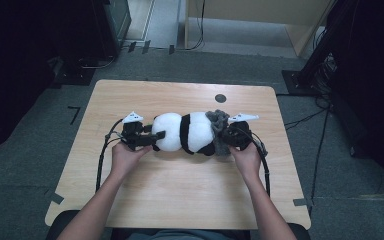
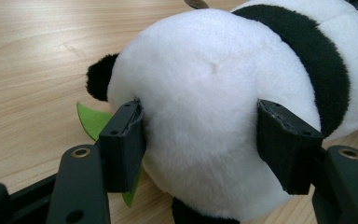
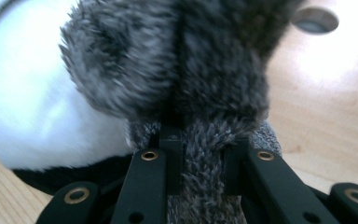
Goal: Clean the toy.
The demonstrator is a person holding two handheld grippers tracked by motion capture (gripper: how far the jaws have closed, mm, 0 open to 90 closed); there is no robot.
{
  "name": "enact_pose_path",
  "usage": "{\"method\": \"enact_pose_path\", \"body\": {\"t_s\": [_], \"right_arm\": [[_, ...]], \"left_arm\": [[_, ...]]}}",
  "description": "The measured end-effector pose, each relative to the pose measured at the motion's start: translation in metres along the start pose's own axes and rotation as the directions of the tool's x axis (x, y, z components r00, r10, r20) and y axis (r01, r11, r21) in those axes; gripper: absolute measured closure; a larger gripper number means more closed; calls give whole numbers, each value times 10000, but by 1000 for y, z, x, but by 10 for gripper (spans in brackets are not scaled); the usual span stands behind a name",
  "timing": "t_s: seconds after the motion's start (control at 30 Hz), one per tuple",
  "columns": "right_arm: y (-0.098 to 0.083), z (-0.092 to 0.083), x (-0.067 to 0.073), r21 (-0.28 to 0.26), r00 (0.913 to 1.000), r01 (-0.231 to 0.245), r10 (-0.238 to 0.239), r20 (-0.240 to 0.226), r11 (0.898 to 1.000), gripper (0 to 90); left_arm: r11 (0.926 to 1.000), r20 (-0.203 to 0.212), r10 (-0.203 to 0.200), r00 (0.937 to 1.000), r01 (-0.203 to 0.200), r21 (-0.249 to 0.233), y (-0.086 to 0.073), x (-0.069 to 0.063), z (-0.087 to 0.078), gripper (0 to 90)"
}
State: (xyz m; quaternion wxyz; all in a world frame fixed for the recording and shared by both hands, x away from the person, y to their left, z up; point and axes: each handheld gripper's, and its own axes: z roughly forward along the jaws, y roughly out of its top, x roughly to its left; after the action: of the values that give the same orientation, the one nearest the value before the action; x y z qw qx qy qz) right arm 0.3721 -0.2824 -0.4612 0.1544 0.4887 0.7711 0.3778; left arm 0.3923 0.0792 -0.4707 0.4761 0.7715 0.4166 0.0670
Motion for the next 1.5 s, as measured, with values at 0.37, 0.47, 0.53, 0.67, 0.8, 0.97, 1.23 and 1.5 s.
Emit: {"method": "enact_pose_path", "body": {"t_s": [0.37, 0.47, 0.53, 0.67, 0.8, 0.97, 1.23, 1.5], "right_arm": [[-13, 22, -6, 1027, 10000, -55, 54, 7, 9947, 772], [-12, 18, -11, 995, 9998, -171, 165, 69, 9949, 772], [-11, 13, -14, 919, 9995, -268, 254, 164, 9954, 774], [-6, -2, -25, 433, 9974, -687, 677, 241, 9967, 778], [6, -20, -29, -169, 9947, -1028, 1028, -16, 9946, 779], [28, -36, -18, -701, 9972, -694, 674, -312, 9951, 779], [52, -34, 8, -799, 9940, -256, 169, -1077, 9965, 777], [50, -18, 14, -525, 9955, -102, 52, -951, 9986, 774]], "left_arm": [[9999, -100, 164, 9998, -164, 3, 0, -1, -1, 358], [10000, -43, 87, 10000, -87, 15, 0, 0, -1, 357], [10000, -44, 75, 10000, -75, 11, 0, 0, -1, 356], [10000, -43, 70, 10000, -70, 1, 0, 0, -1, 356], [10000, -37, 31, 10000, -31, -22, 0, 0, -1, 355], [10000, -30, 24, 10000, -24, -27, 0, -1, -1, 355], [10000, 17, -16, 10000, 16, -41, -1, 0, -1, 354], [9999, -4, -16, 10000, 16, -132, -1, 0, -1, 354]]}}
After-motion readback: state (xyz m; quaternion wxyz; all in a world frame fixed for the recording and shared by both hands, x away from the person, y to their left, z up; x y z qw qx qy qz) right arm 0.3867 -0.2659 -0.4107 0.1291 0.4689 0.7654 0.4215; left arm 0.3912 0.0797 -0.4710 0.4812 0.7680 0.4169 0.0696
